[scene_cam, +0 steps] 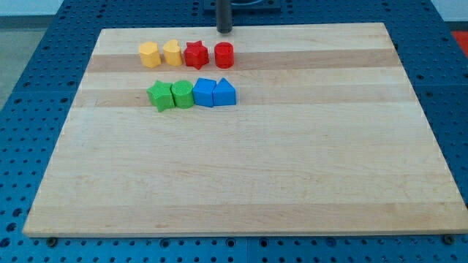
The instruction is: Nudge the yellow hexagon right a bit
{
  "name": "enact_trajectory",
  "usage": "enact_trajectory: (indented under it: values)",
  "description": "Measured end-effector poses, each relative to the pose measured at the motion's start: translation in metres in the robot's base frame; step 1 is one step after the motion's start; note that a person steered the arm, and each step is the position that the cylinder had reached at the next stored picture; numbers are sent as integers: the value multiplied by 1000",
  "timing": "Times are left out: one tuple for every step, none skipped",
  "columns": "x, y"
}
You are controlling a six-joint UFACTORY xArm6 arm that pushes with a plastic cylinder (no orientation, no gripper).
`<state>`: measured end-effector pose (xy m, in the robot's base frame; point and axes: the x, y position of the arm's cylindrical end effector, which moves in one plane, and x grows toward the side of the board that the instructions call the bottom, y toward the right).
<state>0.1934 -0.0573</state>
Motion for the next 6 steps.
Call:
enact_trajectory:
  values:
    - [-1,-64]
    - [0,-128]
    - [15,-205]
    - [37,-247]
    - [96,-238]
    - [89,-237]
